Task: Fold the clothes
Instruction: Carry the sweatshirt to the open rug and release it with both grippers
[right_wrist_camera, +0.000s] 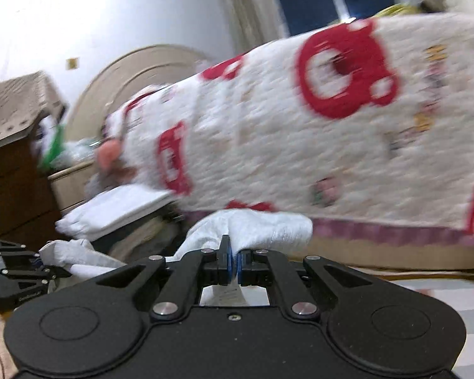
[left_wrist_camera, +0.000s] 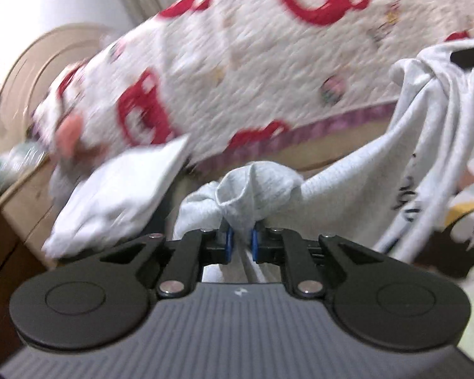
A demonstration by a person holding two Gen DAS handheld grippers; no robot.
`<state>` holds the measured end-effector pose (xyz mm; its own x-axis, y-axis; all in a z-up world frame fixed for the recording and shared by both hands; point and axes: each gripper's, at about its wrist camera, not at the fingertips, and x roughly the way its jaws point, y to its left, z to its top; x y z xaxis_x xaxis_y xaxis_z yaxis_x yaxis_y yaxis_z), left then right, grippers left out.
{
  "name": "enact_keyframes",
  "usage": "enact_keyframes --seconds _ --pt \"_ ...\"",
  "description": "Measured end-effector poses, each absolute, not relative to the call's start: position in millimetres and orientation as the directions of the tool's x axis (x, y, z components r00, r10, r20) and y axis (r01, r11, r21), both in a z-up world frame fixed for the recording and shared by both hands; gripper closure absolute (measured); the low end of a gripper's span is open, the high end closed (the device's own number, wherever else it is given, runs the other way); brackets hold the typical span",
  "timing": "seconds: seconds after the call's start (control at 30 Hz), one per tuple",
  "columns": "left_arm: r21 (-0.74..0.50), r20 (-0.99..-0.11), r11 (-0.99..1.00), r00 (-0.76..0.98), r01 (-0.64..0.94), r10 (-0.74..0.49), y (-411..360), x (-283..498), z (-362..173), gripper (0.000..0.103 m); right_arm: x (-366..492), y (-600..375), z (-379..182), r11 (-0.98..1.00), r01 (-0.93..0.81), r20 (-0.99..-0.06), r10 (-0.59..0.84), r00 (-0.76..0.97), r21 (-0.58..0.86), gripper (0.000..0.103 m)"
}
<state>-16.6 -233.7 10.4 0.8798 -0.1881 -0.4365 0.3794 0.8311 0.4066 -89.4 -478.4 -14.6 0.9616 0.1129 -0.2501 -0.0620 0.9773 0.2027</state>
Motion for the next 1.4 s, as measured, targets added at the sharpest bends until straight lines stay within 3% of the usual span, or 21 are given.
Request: enact_keyframes --seconds 0.2,0.33,0.4,0.43,0.5,0.53,0.63,0.73,0.87,1.03,1.13,1.3,1.4 --pt "0.362 -0.312 0.796 0.868 0.485 -0.386 -316 -7 54 0.092 -141 -553 29 0.979 0.107 -0.149 -0.081 0.986 0.173 0.100" --pt "0.288 -0.304 0.798 0.841 0.530 -0.448 -359 21 58 0.085 -161 -593 38 0.964 0.204 -0.147 -0.180 0.973 0.170 0.100" --pt "0.270 -0.339 0.812 0.840 0.518 -0.424 -378 51 42 0.061 -159 -608 28 0.955 0.241 -0.172 -0.212 0.962 0.171 0.098" --pt "0.266 -0.362 0.826 0.845 0.497 -0.392 -385 69 31 0.055 -157 -616 20 0.949 0.266 -0.187 -0.234 0.954 0.171 0.087" --pt "0.271 -0.445 0.845 0.838 0.461 -0.315 -391 106 3 0.052 -147 -632 -5 0.926 0.335 -0.244 -0.289 0.926 0.175 0.067" --pt "0.271 -0.482 0.852 0.829 0.448 -0.283 -389 121 -9 0.052 -141 -639 -19 0.912 0.370 -0.276 -0.316 0.908 0.175 0.062" --pt "0.257 -0.547 0.864 0.802 0.434 -0.240 -361 147 -39 0.053 -130 -648 -59 0.888 0.418 -0.399 -0.319 0.860 0.193 0.062" --pt "0.269 -0.601 0.842 0.765 0.467 -0.232 -328 157 -63 0.051 -120 -633 -98 0.911 0.349 -0.510 -0.199 0.837 0.218 0.062" --pt "0.226 -0.703 0.798 0.661 0.559 -0.264 -278 164 -94 0.051 -98 -591 -145 0.961 0.251 -0.652 -0.118 0.749 0.114 0.062" --pt "0.085 -0.802 0.813 0.523 0.577 -0.287 -215 157 -131 0.048 -72 -564 -181 0.963 0.199 -0.710 -0.011 0.704 0.183 0.062" --pt "0.026 -0.854 0.819 0.439 0.574 -0.280 -208 155 -149 0.048 -60 -540 -192 0.971 0.148 -0.731 0.035 0.682 0.185 0.069" --pt "0.020 -0.883 0.795 0.383 0.606 -0.270 -207 138 -168 0.048 -48 -510 -199 0.987 0.129 -0.778 -0.004 0.628 0.099 0.068" --pt "-0.104 -0.905 0.827 0.291 0.553 -0.309 -187 136 -178 0.055 -50 -510 -207 0.988 0.150 -0.802 -0.052 0.596 0.047 0.068"
